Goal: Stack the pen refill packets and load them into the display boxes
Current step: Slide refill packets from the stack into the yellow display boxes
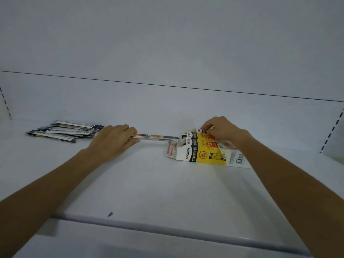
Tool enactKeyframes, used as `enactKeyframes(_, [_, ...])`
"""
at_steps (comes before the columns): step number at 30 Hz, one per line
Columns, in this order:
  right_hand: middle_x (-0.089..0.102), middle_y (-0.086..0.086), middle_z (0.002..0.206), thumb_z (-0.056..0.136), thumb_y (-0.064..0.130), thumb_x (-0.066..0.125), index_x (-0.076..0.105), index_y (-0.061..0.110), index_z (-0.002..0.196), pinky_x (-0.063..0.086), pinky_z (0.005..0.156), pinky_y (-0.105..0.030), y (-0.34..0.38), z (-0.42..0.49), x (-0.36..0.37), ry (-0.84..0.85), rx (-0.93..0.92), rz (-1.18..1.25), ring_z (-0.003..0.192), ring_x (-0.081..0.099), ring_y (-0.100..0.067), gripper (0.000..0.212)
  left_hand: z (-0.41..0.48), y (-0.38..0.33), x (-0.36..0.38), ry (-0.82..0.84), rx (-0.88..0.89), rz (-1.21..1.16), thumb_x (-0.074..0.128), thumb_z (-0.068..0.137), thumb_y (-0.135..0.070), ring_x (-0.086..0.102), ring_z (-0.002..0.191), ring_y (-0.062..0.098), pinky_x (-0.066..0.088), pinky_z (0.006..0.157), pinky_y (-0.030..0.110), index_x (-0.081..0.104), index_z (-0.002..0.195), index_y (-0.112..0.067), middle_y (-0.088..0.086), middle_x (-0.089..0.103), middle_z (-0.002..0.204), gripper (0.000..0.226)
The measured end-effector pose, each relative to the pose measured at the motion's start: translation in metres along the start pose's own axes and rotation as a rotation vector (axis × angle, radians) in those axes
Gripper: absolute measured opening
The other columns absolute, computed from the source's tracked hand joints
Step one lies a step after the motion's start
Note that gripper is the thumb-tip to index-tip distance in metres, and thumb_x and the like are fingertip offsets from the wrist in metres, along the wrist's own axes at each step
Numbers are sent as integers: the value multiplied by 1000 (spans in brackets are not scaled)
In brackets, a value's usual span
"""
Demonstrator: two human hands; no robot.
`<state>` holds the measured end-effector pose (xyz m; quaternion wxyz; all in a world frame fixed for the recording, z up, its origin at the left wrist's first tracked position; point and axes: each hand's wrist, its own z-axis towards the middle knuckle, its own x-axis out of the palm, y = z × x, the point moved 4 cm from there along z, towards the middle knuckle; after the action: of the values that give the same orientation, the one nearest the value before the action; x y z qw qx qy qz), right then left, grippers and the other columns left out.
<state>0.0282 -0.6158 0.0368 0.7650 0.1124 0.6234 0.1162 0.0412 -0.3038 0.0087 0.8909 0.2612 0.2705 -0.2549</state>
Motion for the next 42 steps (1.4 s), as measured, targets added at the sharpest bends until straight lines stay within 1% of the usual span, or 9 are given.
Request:
enactKeyframes(3, [66,-2,112,88,5,53,70,17,108,39,83,-27,-11,8,-4,73,-5,-92,99,57,-17,29,-1,-2,1,2,-7,-2,34,85,-46,57,46,23,41,41,27,62,74,-14,-1,56,58,44])
enactKeyframes(8, [67,7,106,86,31,62,68,29,109,43,95,-42,-21,15,-13,173,54,-149,99,57,-15,23,-3,-3,-4,-21,-6,-37,36,85,-45,57,47,23,42,43,27,62,75,-13,-1,57,60,42])
enactKeyframes(12, [68,10,90,82,39,66,71,32,101,48,90,-45,-15,20,-11,184,7,-223,88,59,-11,21,-2,-3,-6,-8,-35,-95,35,86,-46,56,48,23,40,44,27,62,77,-14,-1,56,61,43])
enactKeyframes(17, [64,8,113,81,41,66,64,28,114,43,97,-44,-17,21,-8,210,21,-160,107,56,-16,35,5,-10,-10,3,-50,-112,35,86,-46,56,48,22,38,44,26,63,79,-15,-2,57,62,43])
enactKeyframes(21, [66,6,105,75,32,73,65,24,112,46,89,-36,-18,16,-11,170,25,-105,95,58,-13,39,5,-13,-15,23,-97,-143,33,86,-48,57,54,24,39,48,27,63,82,-15,-2,57,65,44])
enactKeyframes(27, [61,-7,110,74,27,75,58,14,118,46,90,-36,18,-12,-52,-323,-268,27,100,55,-22,49,2,-15,-24,40,-104,-154,33,86,-48,59,60,27,42,50,30,64,86,-12,1,58,68,47])
enactKeyframes(30, [58,-5,117,77,31,71,53,15,127,42,90,-34,43,-33,-67,-341,-370,-161,106,52,-21,56,2,-12,-28,28,-177,-167,45,89,-47,58,68,29,40,56,31,63,90,-10,4,58,74,41])
enactKeyframes(35, [57,-3,118,77,38,70,52,18,128,42,93,-42,34,-82,-73,-322,-304,-241,107,52,-19,58,-6,-14,-36,25,-313,-220,56,90,-33,56,77,29,33,61,31,61,95,-8,7,59,82,25])
enactKeyframes(42, [56,8,110,77,30,70,55,25,127,38,84,-21,47,-137,-69,-202,-188,-112,101,50,-9,52,-3,-47,-65,-69,-167,-202,60,88,-31,56,65,32,38,55,33,61,89,-5,9,59,74,26])
